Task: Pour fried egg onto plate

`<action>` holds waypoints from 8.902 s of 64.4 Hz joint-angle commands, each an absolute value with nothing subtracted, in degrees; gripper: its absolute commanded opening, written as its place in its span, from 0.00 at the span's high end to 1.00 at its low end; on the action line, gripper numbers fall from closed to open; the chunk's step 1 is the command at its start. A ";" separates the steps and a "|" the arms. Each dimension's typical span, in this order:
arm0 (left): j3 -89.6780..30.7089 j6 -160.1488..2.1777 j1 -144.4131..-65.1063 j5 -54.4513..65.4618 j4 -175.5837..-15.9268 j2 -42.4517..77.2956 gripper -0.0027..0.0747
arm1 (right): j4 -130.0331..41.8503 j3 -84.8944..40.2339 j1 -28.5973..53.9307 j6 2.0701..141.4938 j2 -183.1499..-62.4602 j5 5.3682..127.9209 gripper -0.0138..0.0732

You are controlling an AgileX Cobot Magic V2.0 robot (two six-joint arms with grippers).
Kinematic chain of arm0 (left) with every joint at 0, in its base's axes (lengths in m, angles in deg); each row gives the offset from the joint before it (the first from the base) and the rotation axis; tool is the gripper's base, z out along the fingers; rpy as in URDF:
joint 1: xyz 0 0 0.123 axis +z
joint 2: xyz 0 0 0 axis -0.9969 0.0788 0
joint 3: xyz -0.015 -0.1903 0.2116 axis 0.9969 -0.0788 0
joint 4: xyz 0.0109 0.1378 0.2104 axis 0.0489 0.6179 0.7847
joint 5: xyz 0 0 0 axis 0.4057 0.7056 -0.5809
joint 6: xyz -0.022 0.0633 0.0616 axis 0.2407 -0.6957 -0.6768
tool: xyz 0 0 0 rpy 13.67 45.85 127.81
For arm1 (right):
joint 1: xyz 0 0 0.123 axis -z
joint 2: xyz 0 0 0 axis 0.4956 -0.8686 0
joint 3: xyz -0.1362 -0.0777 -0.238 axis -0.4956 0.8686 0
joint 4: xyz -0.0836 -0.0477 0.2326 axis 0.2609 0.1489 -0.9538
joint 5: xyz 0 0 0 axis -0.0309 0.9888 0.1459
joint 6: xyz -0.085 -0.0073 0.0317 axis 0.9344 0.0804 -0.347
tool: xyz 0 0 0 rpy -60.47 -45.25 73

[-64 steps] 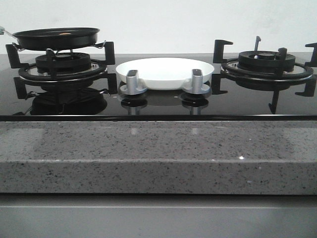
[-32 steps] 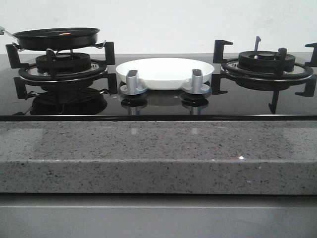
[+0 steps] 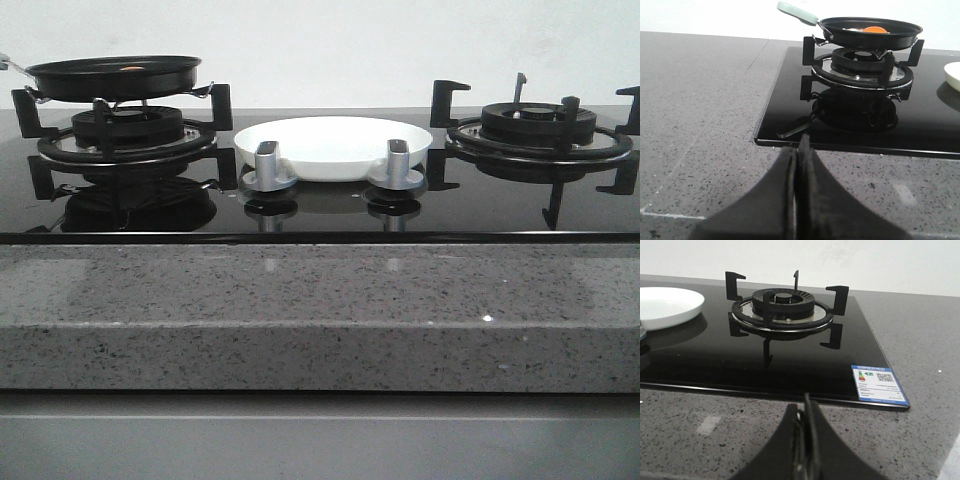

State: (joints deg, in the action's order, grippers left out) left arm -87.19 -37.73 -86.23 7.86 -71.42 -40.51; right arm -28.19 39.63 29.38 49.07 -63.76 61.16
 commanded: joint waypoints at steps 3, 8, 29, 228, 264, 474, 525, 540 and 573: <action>-87.55 -37.21 -86.16 13.36 -71.77 -41.52 0.99 | -28.33 39.34 29.80 49.22 -62.73 56.29 0.92; -87.55 -37.21 -86.16 13.97 -71.45 -41.52 0.99 | -28.33 39.34 29.80 49.22 -62.73 56.22 0.92; -81.67 -37.21 -86.16 20.21 -74.48 -41.01 0.99 | -27.50 31.74 29.85 49.22 -62.81 57.93 0.92; -53.28 -37.21 -86.16 9.62 -68.18 -11.50 0.10 | -40.79 -54.23 17.18 57.97 -157.25 104.39 0.45; -53.28 -37.21 -86.16 9.62 -68.18 -11.50 0.10 | -43.60 -96.42 17.18 58.94 -187.46 128.28 0.45; -49.37 -37.21 -86.16 4.18 -84.84 -4.17 0.10 | -62.80 -48.32 18.35 71.76 -158.58 106.01 0.92; -21.24 -50.21 -73.22 -11.61 -122.66 39.46 0.17 | -62.80 -48.32 18.40 71.76 -158.58 106.00 0.92; -14.22 -59.59 -68.93 -22.53 -138.64 50.30 0.24 | -62.80 -48.32 18.40 71.76 -158.58 106.00 0.92; -3.83 -59.69 -68.69 -29.71 -142.83 61.45 0.41 | -62.80 -48.32 18.40 71.76 -158.58 106.00 0.92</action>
State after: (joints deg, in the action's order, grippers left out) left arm -6.29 -59.40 -68.87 -28.48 -139.08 63.88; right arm -60.09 -47.06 18.19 71.21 -161.79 107.64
